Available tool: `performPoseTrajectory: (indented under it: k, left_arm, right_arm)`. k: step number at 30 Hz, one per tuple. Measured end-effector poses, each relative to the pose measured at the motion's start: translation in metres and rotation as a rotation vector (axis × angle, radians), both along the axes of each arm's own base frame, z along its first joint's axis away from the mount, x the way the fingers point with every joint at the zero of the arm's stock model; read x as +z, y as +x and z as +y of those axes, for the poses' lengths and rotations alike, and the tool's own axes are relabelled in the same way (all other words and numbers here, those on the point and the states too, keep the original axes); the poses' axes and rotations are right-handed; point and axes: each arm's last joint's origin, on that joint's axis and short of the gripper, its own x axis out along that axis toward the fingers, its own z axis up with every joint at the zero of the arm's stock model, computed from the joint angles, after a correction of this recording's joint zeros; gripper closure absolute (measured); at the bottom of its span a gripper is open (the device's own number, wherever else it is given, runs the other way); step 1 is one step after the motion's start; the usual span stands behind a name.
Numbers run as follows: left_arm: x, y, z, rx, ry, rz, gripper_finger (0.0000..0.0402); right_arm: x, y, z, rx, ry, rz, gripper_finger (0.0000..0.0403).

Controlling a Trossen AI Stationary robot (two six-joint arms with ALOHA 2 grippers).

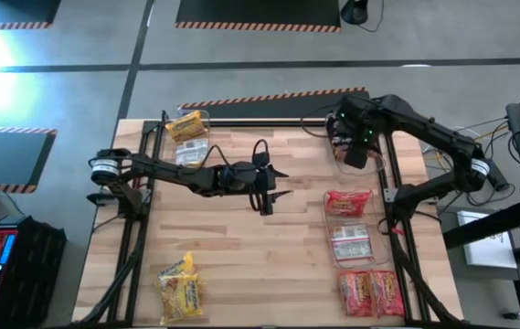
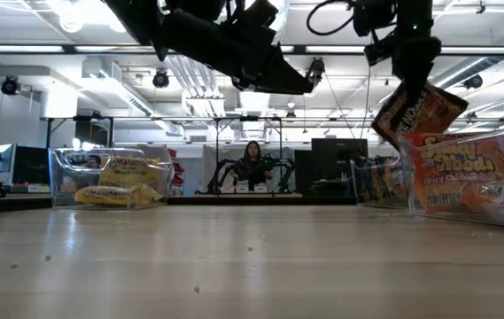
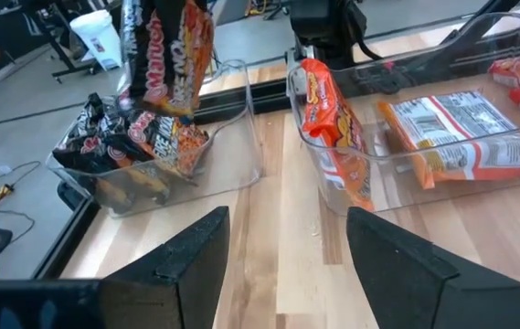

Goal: Sort Maruchan noodles
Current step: Put the black noodle pack into the top right transparent bin

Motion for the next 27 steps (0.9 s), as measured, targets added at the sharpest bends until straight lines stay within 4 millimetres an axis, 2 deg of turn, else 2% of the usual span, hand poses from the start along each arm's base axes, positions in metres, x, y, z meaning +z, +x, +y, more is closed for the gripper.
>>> performPoseTrajectory:
  k: [6, 11, 19, 27]
  left_arm:
    - [0.000, 0.000, 0.000, 0.000, 0.000, 0.000, 0.0198]
    - [-0.001, 0.000, 0.000, 0.000, 0.000, 0.006, 0.0198]
    - [-0.003, -0.001, 0.000, 0.000, -0.001, 0.028, 0.0198]
    - [-0.004, -0.002, 0.000, 0.001, -0.005, 0.045, 0.0198]
  right_arm:
    - [-0.010, -0.003, -0.012, -0.014, -0.009, -0.012, 0.0306]
    - [-0.026, -0.009, -0.017, 0.004, 0.091, -0.039, 0.0306]
    - [-0.038, -0.011, -0.027, 0.046, 0.137, -0.112, 0.0305]
    - [-0.058, -0.020, -0.035, -0.023, 0.140, -0.093, 0.0305]
